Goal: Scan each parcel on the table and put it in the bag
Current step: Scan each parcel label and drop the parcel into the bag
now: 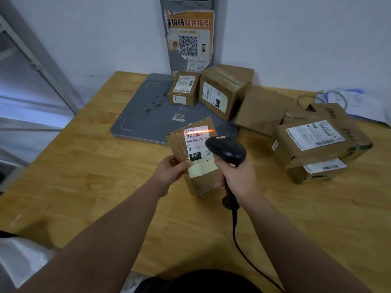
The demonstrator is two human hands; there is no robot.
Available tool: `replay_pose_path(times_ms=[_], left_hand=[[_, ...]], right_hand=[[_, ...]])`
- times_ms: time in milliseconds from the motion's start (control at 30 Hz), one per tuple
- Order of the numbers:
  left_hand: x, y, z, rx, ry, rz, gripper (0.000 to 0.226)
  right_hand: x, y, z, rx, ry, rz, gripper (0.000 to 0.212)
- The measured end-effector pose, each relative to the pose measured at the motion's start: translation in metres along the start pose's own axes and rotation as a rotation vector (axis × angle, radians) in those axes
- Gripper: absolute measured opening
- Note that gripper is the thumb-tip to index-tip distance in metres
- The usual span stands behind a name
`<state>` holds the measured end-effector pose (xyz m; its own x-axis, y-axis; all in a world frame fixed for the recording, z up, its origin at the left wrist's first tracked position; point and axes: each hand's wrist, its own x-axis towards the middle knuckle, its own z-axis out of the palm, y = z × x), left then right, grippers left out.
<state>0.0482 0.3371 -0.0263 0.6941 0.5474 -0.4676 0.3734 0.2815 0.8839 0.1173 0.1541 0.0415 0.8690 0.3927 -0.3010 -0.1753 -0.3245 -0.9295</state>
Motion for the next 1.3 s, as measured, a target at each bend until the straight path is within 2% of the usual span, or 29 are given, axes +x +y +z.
replay_pose_path(times_ms=[200, 367, 633, 733, 900, 1000, 1300], left_hand=[[-0.003, 0.0, 0.002, -0.004, -0.005, 0.005, 0.046], [0.001, -0.002, -0.001, 0.018, -0.005, 0.01, 0.056], [-0.002, -0.001, 0.0, 0.014, -0.007, 0.004, 0.045], [-0.007, 0.0, 0.001, -0.005, 0.006, 0.004, 0.045], [-0.025, -0.004, -0.007, -0.002, 0.092, 0.037, 0.065], [-0.053, -0.008, -0.02, -0.041, 0.184, 0.042, 0.062], [-0.152, -0.039, -0.104, -0.135, 0.422, 0.101, 0.054]], right_hand=[[-0.002, -0.001, -0.002, -0.085, -0.028, 0.057, 0.019], [-0.006, -0.005, 0.001, -0.087, -0.037, 0.04, 0.014], [-0.006, -0.003, 0.0, -0.087, -0.035, 0.042, 0.014], [-0.009, -0.002, -0.001, -0.022, -0.06, 0.05, 0.022], [-0.019, 0.0, 0.002, 0.038, -0.133, 0.041, 0.031], [-0.029, 0.004, 0.011, 0.057, -0.178, 0.024, 0.032], [-0.088, 0.046, 0.06, 0.125, -0.342, 0.041, 0.008]])
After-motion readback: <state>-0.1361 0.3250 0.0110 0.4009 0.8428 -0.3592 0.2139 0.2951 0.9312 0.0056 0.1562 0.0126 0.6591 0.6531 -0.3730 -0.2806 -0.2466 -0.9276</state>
